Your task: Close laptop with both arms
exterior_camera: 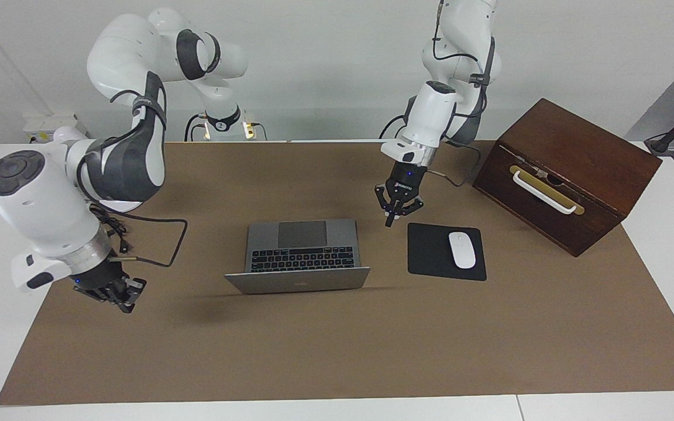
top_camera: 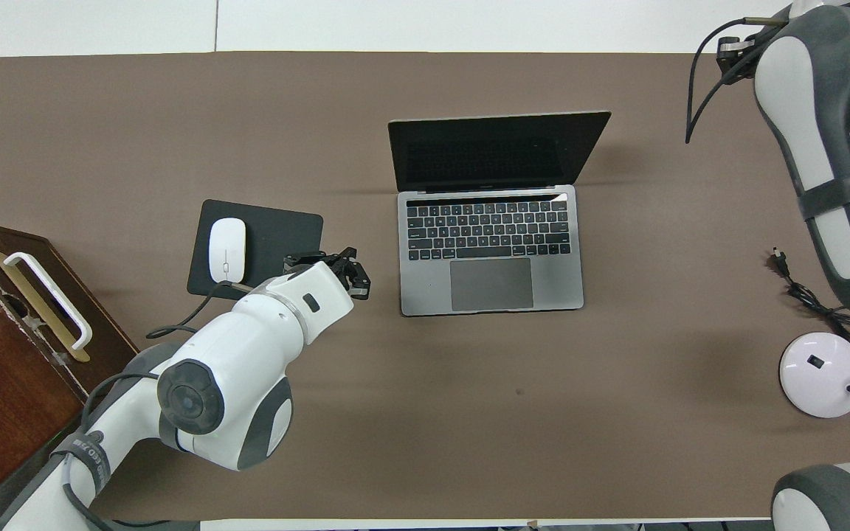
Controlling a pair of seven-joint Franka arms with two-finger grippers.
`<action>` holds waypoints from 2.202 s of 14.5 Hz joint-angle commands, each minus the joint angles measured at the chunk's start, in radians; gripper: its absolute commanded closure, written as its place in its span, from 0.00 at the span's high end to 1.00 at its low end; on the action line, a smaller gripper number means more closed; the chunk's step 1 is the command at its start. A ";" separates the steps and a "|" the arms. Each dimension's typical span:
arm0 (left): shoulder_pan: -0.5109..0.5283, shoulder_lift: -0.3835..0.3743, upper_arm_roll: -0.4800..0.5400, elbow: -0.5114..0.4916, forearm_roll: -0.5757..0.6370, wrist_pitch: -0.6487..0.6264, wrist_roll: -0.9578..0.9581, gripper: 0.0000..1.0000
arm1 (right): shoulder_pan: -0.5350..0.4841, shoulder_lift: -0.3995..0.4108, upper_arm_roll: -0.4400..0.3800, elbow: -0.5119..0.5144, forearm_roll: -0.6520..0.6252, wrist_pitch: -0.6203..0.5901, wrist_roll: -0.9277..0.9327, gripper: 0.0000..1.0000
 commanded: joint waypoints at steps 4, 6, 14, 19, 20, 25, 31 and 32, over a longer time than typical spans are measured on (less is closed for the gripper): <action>-0.095 0.106 0.011 0.020 -0.017 0.153 0.000 0.00 | 0.097 0.029 0.002 0.024 -0.035 0.017 0.031 0.00; -0.105 0.107 0.011 0.021 -0.015 0.154 0.000 0.00 | 0.127 0.026 0.004 0.022 -0.048 0.014 0.030 0.00; -0.160 0.161 0.011 0.024 -0.012 0.170 0.007 0.00 | 0.200 0.014 0.004 0.013 -0.049 0.004 0.031 0.00; -0.169 0.204 0.011 0.024 -0.006 0.180 0.010 0.00 | 0.241 0.012 0.005 0.011 -0.043 0.001 0.033 0.00; -0.177 0.222 0.014 0.024 -0.006 0.215 0.010 0.00 | 0.252 0.011 0.007 0.011 -0.028 -0.002 0.034 0.00; -0.189 0.270 0.014 0.023 -0.006 0.286 0.010 0.00 | 0.328 0.011 0.016 0.011 0.026 -0.006 0.129 0.00; -0.181 0.284 0.014 -0.005 -0.003 0.355 0.065 0.00 | 0.371 0.012 0.016 0.010 0.043 0.014 0.186 0.00; -0.178 0.284 0.014 -0.011 -0.003 0.363 0.082 0.00 | 0.371 0.012 0.016 0.010 0.044 0.014 0.186 0.00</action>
